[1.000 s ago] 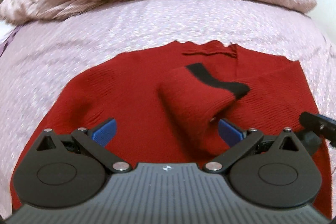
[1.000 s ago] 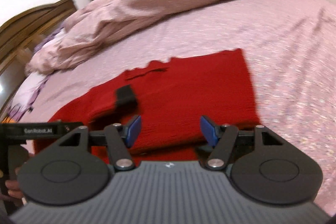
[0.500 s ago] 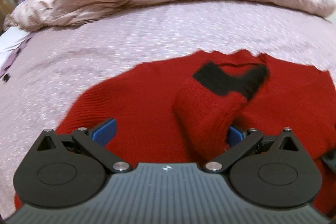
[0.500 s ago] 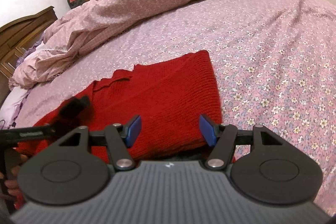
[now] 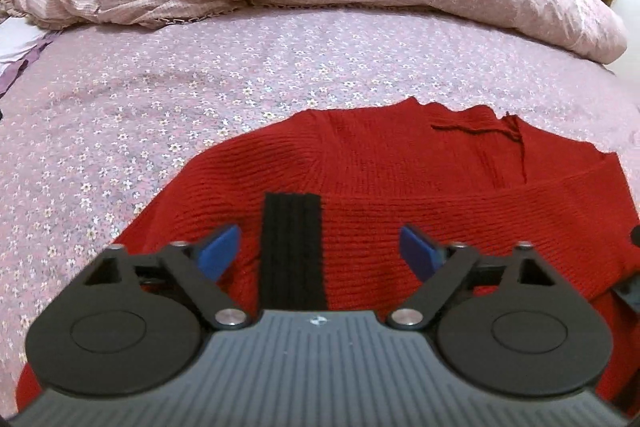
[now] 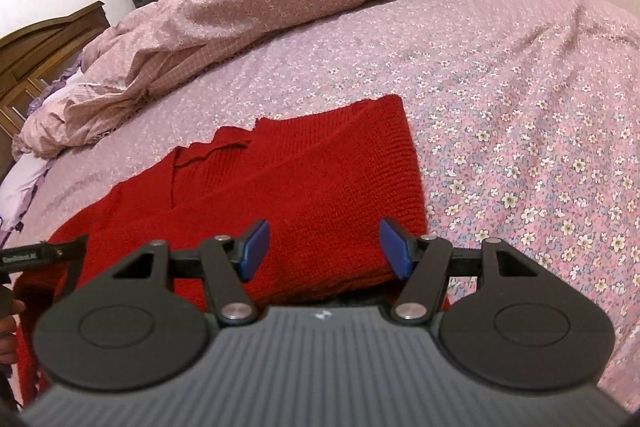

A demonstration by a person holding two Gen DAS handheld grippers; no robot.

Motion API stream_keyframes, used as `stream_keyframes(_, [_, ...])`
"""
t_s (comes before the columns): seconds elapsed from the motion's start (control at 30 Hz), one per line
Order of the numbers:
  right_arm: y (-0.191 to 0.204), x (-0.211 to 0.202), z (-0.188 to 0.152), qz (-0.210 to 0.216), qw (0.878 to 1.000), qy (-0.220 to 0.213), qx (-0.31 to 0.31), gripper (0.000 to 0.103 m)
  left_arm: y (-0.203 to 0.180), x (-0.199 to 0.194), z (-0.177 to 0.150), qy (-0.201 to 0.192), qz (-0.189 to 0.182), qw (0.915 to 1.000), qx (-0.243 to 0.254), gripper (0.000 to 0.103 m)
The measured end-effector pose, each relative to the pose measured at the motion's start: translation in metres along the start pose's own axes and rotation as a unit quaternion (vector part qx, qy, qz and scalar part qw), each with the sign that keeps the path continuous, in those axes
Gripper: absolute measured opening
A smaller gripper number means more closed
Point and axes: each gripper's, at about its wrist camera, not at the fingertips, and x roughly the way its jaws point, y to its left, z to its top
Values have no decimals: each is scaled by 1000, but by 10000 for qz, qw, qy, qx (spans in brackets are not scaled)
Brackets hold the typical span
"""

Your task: Fold small clothes

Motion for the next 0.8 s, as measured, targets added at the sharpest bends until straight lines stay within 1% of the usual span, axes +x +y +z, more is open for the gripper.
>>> stream_keyframes(0.03, [0, 0, 1, -1, 10000, -3, -9, 63, 1, 3, 0, 23, 31, 10000, 27, 78])
stream_keyframes(0.07, [0, 0, 1, -8, 10000, -5, -21, 63, 3, 5, 1, 55, 59, 10000, 47, 71])
stream_keyframes(0.1, [0, 0, 2, -15, 10000, -5, -30, 63, 4, 8, 1, 81, 59, 9999, 52, 67])
stream_keyframes(0.2, [0, 1, 3, -28, 10000, -6, -73, 63, 8, 14, 2, 107, -29, 9999, 82, 63])
stream_keyframes(0.37, [2, 5, 6, -74, 9998, -58, -164, 63, 7, 29, -1, 134, -124, 9997, 131, 63])
stream_keyframes(0.4, [2, 6, 7, -81, 9998, -80, -178, 63, 6, 30, -2, 103, -136, 9998, 119, 62])
stream_keyframes(0.43, [2, 6, 9, -99, 9997, -109, -190, 63, 6, 30, -2, 69, -139, 9998, 113, 58])
stream_keyframes(0.47, [1, 7, 11, -123, 9996, -139, -194, 63, 5, 29, -3, 32, -133, 9998, 120, 47])
stream_keyframes(0.5, [1, 7, 12, -145, 9996, -158, -196, 63, 4, 27, -3, -20, -135, 9998, 152, 31])
stream_keyframes(0.57, [-1, 9, 15, -209, 9994, -198, -189, 63, 2, 22, -4, -89, -233, 9995, 173, 19])
stream_keyframes(0.7, [-6, 14, 22, -319, 9988, -316, -204, 63, -3, 9, 0, -315, -281, 9989, 203, 16])
stream_keyframes(0.8, [-11, 22, 31, -549, 9968, -516, -262, 63, -3, -1, 9, -544, -350, 9979, 75, 16])
